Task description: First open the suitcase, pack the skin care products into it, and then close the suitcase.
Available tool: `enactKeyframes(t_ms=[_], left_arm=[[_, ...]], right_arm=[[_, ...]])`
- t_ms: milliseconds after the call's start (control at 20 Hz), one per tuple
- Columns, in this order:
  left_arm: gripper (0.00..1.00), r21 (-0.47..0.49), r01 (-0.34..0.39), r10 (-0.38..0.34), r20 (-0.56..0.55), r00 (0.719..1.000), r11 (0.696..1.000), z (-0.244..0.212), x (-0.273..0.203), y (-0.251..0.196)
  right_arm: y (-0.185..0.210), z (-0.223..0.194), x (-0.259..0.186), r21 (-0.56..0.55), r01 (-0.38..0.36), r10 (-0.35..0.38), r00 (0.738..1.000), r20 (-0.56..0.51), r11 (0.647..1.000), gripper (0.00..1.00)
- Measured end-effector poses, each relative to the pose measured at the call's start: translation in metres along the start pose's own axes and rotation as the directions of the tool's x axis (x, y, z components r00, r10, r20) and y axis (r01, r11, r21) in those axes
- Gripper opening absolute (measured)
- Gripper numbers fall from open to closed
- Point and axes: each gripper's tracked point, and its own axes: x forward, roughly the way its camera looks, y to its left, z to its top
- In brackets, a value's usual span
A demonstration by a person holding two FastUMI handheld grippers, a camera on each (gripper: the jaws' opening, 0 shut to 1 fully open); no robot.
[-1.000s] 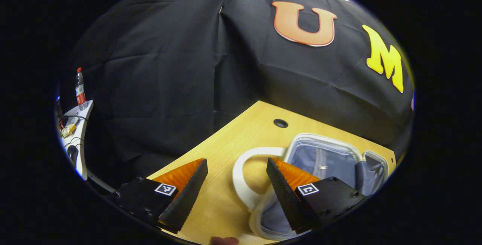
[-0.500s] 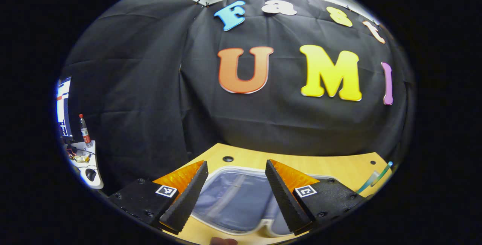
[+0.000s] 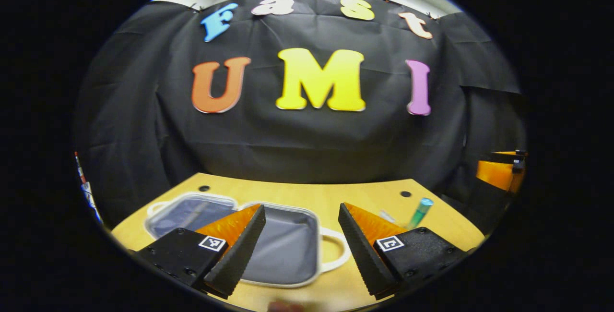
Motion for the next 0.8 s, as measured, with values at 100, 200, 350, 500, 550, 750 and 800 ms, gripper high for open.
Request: enactKeyframes(t_ms=[100, 200, 350, 500, 550, 750, 800], left_arm=[[0.98, 0.036, 0.084, -0.083, -0.018, 0.996, 0.996, -0.012, 0.01, -0.04], [0.98, 0.062, 0.159, -0.155, -0.06, 0.986, 0.985, -0.036, 0.028, -0.074], [0.99, 0.08, 0.215, -0.206, -0.114, 0.972, 0.973, -0.067, 0.049, -0.104], [0.99, 0.089, 0.232, -0.216, -0.163, 0.963, 0.969, -0.095, 0.079, -0.116], [0.99, 0.084, 0.237, -0.22, -0.173, 0.96, 0.968, -0.102, 0.089, -0.118], [0.99, 0.071, 0.233, -0.21, -0.242, 0.947, 0.97, -0.136, 0.124, -0.12], [0.99, 0.073, 0.226, -0.2, -0.266, 0.943, 0.971, -0.144, 0.129, -0.119]], right_arm=[[-0.023, -0.007, -0.004, 0.0, 0.03, -0.03, 0.999, -0.017, 1.0, 0.8], [-0.044, -0.014, -0.008, -0.007, 0.062, -0.062, 0.997, -0.037, 0.998, 0.8], [-0.074, -0.022, -0.014, -0.012, 0.105, -0.106, 0.992, -0.066, 0.994, 0.8], [-0.094, -0.033, -0.019, -0.015, 0.131, -0.132, 0.987, -0.095, 0.991, 0.8], [-0.098, -0.036, -0.021, -0.016, 0.138, -0.139, 0.984, -0.11, 0.99, 0.8], [-0.115, -0.05, -0.024, -0.032, 0.152, -0.155, 0.976, -0.155, 0.988, 0.8], [-0.119, -0.052, -0.024, -0.033, 0.156, -0.159, 0.974, -0.161, 0.987, 0.8]])
